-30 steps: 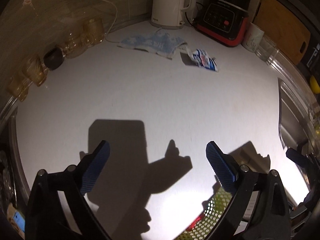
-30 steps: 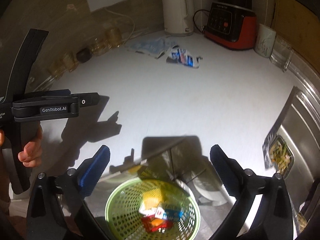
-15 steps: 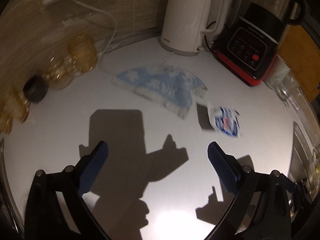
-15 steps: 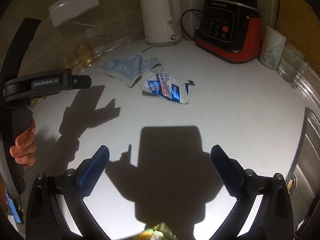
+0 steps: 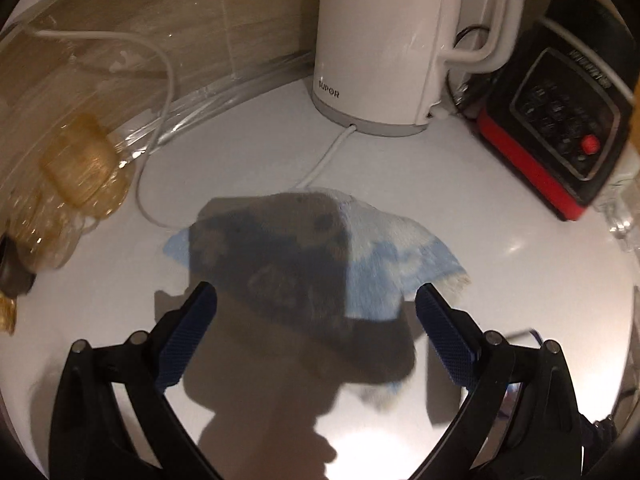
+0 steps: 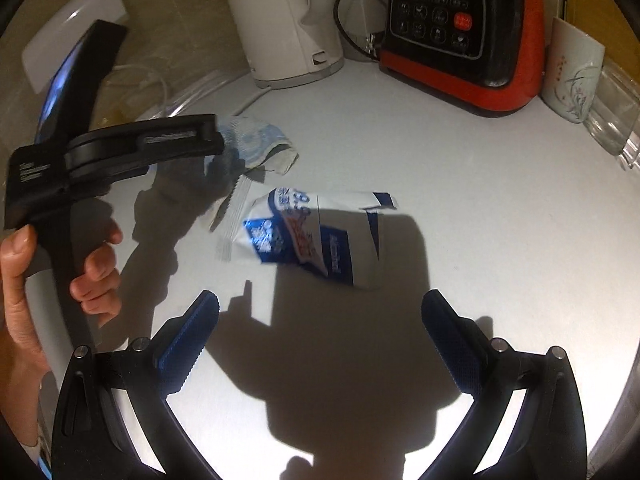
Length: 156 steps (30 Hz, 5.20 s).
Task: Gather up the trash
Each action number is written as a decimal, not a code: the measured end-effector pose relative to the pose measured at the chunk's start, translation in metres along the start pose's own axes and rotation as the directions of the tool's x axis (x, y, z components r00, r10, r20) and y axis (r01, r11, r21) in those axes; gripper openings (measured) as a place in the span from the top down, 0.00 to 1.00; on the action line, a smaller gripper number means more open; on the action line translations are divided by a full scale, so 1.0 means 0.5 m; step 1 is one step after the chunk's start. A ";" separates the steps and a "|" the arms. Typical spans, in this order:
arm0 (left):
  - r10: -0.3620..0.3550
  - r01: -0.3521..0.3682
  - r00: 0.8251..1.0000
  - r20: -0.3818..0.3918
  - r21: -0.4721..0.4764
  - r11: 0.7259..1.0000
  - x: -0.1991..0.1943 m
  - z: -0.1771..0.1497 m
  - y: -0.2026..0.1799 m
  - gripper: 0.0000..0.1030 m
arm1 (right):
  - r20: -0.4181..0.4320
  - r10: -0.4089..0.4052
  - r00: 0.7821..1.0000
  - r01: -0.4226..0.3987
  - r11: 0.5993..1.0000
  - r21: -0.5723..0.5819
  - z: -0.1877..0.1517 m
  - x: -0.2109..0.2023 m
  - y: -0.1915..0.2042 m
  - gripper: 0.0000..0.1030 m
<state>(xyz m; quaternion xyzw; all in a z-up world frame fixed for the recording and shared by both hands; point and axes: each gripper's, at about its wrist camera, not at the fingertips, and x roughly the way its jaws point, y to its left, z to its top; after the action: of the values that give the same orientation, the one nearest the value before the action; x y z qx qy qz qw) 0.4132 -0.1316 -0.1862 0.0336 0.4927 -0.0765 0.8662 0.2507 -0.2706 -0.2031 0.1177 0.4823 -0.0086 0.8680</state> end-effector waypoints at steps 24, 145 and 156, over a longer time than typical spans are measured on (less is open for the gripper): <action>-0.013 0.008 0.999 0.053 0.091 0.996 -0.029 -0.017 0.034 0.89 | -0.001 -0.075 0.997 0.075 0.994 -0.074 0.070 0.069 0.036 0.59; -0.079 0.092 0.987 -0.139 0.084 0.992 -0.489 -0.820 -0.009 0.08 | -0.338 0.068 0.939 -0.115 0.986 -0.122 -0.719 -0.238 0.029 0.12; -0.076 0.080 0.994 -0.077 0.059 0.995 -0.521 -0.775 -0.004 0.08 | -0.204 0.039 0.978 -0.059 0.994 -0.094 -0.619 -0.334 0.014 0.02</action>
<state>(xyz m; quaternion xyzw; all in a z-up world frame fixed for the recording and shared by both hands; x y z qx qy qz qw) -0.0469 -0.0557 -0.1611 0.0439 0.5233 -0.1242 0.8419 -0.0962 -0.2145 -0.2185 0.0864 0.5646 0.0490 0.8193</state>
